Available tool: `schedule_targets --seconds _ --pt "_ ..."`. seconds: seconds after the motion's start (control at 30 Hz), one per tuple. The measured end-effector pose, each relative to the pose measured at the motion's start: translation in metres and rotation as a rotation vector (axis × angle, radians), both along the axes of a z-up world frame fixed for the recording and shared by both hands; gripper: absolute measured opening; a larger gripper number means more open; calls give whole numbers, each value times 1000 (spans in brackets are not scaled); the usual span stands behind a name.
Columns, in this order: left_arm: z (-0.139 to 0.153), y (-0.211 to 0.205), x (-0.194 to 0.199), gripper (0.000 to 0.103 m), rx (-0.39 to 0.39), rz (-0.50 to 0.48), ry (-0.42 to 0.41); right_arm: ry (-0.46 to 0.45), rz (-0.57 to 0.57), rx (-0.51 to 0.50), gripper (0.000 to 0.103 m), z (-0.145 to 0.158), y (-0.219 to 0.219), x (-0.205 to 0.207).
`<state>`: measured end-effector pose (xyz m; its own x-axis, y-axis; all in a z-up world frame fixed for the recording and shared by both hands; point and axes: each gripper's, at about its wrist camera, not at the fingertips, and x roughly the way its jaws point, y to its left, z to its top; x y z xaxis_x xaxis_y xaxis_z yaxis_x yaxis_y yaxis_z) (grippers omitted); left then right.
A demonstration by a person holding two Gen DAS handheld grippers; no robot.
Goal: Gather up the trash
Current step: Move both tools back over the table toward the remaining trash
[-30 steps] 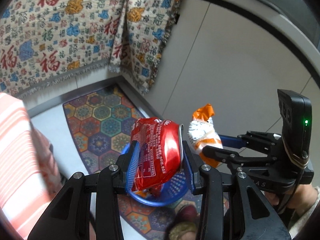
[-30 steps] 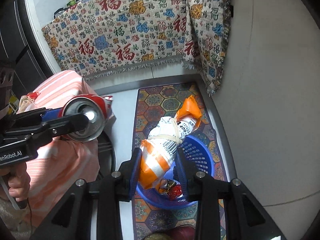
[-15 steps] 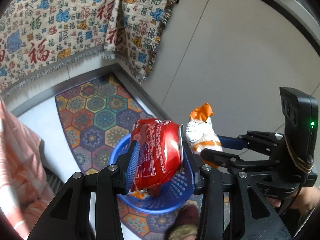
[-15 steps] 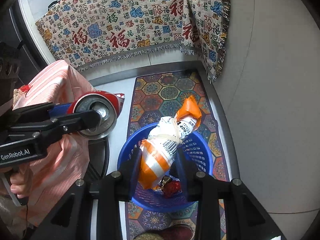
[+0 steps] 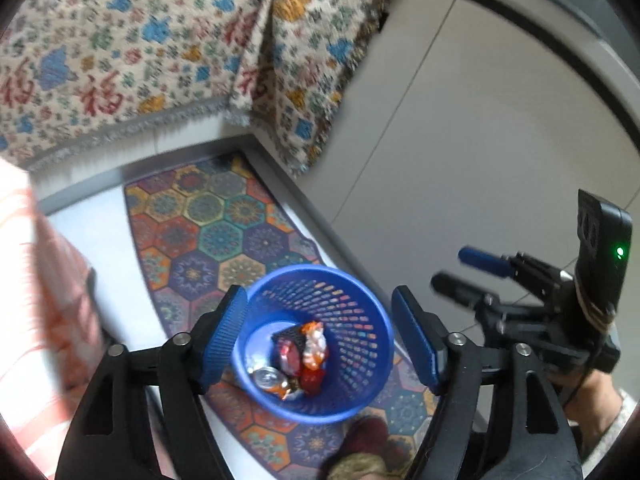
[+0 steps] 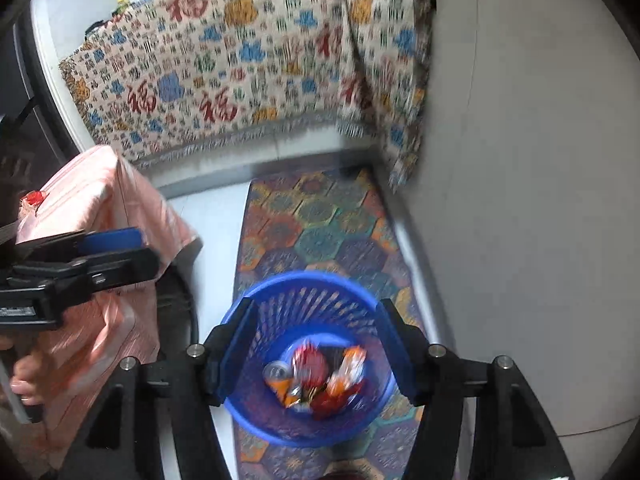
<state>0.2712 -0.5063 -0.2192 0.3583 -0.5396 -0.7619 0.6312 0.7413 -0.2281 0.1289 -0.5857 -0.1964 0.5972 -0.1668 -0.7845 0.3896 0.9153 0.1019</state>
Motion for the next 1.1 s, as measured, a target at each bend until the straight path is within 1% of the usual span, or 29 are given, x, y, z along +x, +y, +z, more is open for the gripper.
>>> schedule_targets --seconds 0.1,0.17,0.23,0.27,0.37,0.47,0.5,0.57,0.6,0.7,0.8,0.93,1.03,1.1 --pt "26 35 -17 79 -2 23 -16 -49 -6 -68 62 23 13 -2" --pt "43 63 -32 80 14 52 -39 -86 -3 -104 63 39 26 -3" --pt "54 89 -43 84 35 83 -58 -123 10 -144 66 55 48 -1" --pt "60 111 -51 84 52 108 -71 -136 20 -164 67 61 59 1" --pt "68 160 -64 87 92 162 -105 -159 70 -199 67 73 98 11" --pt "66 218 -70 87 172 250 -148 -177 163 -201 67 83 152 26" --pt "64 241 -69 87 198 288 -158 -185 203 -191 67 85 178 32" --pt "61 275 -65 87 228 351 -168 -191 273 -159 67 84 222 41" --pt "58 297 -62 87 244 396 -176 -186 302 -148 67 82 238 45" --pt "50 348 -53 87 305 510 -203 -159 435 -105 67 76 309 67" --pt "40 395 -41 87 336 620 -186 -135 540 -65 67 69 365 88" --pt "30 445 -32 87 346 742 -148 -78 645 -32 67 51 417 116" --pt "22 469 -24 87 355 785 -115 -18 697 -22 67 32 444 136" --pt "19 481 -24 99 325 804 -94 12 716 -28 69 21 457 147"
